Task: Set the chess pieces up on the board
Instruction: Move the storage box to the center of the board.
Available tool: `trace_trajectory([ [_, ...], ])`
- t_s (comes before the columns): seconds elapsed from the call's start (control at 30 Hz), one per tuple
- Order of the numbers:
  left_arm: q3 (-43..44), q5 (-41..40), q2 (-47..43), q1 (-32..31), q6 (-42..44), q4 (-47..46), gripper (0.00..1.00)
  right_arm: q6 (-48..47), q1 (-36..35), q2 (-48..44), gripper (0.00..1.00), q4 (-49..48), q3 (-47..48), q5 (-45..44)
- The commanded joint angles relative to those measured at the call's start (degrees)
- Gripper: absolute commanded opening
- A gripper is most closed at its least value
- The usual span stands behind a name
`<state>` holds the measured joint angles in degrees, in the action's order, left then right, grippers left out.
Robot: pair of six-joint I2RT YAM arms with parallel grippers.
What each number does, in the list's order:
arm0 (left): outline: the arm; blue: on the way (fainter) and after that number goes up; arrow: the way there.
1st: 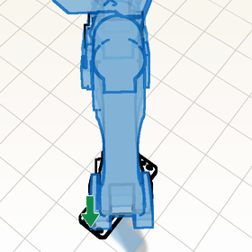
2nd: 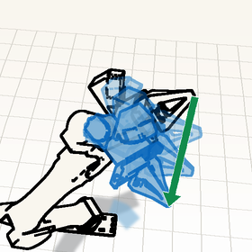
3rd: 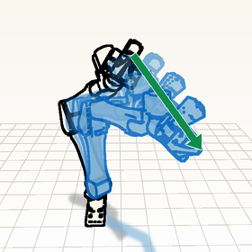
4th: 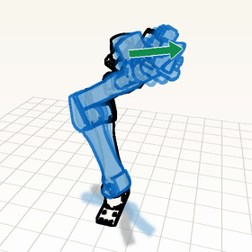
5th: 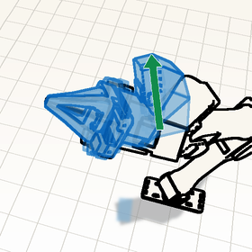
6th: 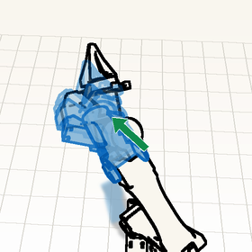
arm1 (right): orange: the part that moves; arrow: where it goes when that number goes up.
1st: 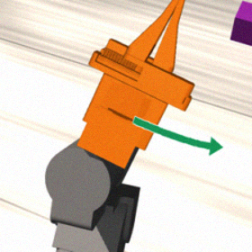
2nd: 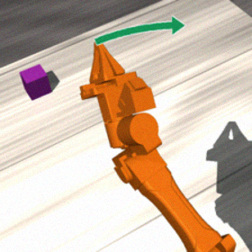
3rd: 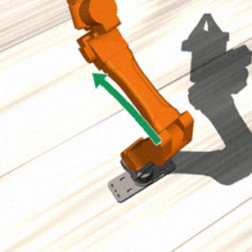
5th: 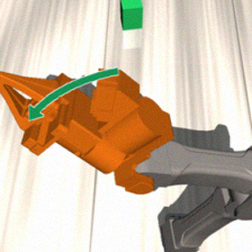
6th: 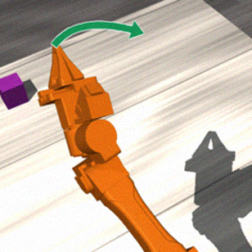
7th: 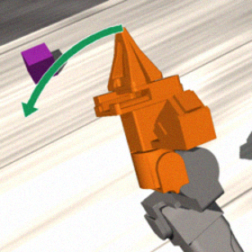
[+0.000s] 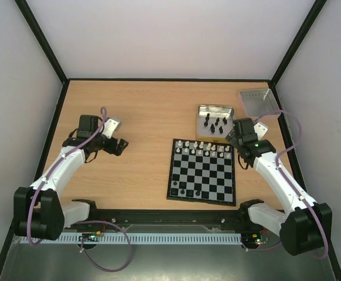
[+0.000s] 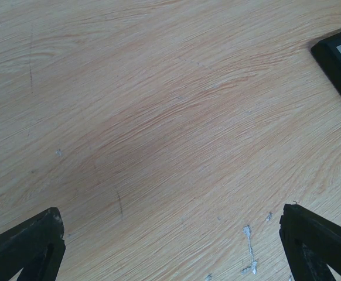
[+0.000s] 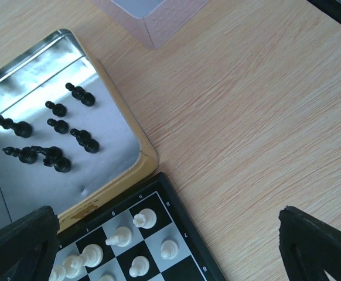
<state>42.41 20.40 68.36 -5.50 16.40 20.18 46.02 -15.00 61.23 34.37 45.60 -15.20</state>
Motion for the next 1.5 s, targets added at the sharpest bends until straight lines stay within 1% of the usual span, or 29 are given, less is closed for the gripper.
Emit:
trace_trajectory([
  [0.0,0.85,-0.17,0.55,-0.13,-0.32,0.27,1.0,-0.64,0.07,0.37,0.97,2.34,2.55,-2.96],
  [0.27,0.57,-0.56,0.64,-0.21,-0.32,0.07,1.0,-2.23,0.07,-0.26,0.97,1.79,2.31,-2.91],
  [0.4,0.61,-0.88,0.63,-0.22,-0.3,-0.03,0.99,-3.74,0.0,-0.9,0.99,0.25,2.18,-0.43],
  [0.43,0.57,-0.96,0.76,-0.22,-0.32,0.0,0.99,-3.93,-0.98,-0.26,1.0,0.18,2.6,-0.63],
  [0.47,0.62,-0.89,0.93,-0.22,-0.32,0.0,1.0,-4.08,-3.07,1.54,0.99,0.9,3.7,-2.61],
  [0.5,0.81,-0.89,1.11,-0.28,-0.32,0.03,1.0,-3.94,-6.5,4.45,1.0,2.1,5.73,-6.68],
  [0.57,1.08,-1.17,1.54,-0.45,-0.29,0.27,1.0,-2.42,-14.28,10.76,0.97,4.9,10.58,-13.81],
  [0.6,1.13,-1.42,1.66,-0.48,-0.38,0.25,0.99,-1.56,-17.05,13.62,0.97,5.51,13.24,-14.22],
  [0.67,0.97,-1.96,1.78,-0.48,-0.49,0.23,1.0,-1.05,-19.2,17.58,0.97,5.35,17.44,-10.3],
  [0.77,0.71,-2.03,1.65,-0.48,-0.42,0.24,1.0,-3.2,-20.32,19.57,0.97,1.0,19.3,-6.93],
  [0.83,0.78,-1.95,1.65,-0.48,-0.27,0.31,1.0,-4.33,-20.28,21.66,1.0,0.12,21.65,-6.26],
  [0.93,1.14,-1.61,2.1,-0.48,-0.14,0.57,1.0,-5.47,-19.44,27.87,0.89,1.64,28.14,-5.64],
  [1.03,1.57,-0.78,3.0,-0.48,-0.05,0.73,1.0,-6.07,-16.99,36.59,0.71,5.85,36.96,-3.45],
  [1.1,1.67,-0.72,3.5,-0.48,-0.04,0.64,1.0,-6.92,-15.06,41.01,0.62,6.31,41.83,-0.18],
  [1.2,1.68,-0.62,3.82,-0.57,-0.01,0.8,0.99,-7.3,-12.41,46.07,0.58,6.6,46.08,2.55],
  [1.33,1.39,0.29,3.97,-0.57,0.37,1.13,0.99,-8.15,-9.56,51.7,0.54,7.41,49.01,3.68],
  [1.43,1.42,0.38,4.34,-0.57,0.38,0.99,0.99,-9.15,-8.73,54.39,0.46,7.11,50.42,5.14],
  [1.47,1.5,0.54,4.62,-0.57,0.5,0.94,0.99,-9.34,-8.73,55.08,0.41,6.79,50.86,5.78],
])
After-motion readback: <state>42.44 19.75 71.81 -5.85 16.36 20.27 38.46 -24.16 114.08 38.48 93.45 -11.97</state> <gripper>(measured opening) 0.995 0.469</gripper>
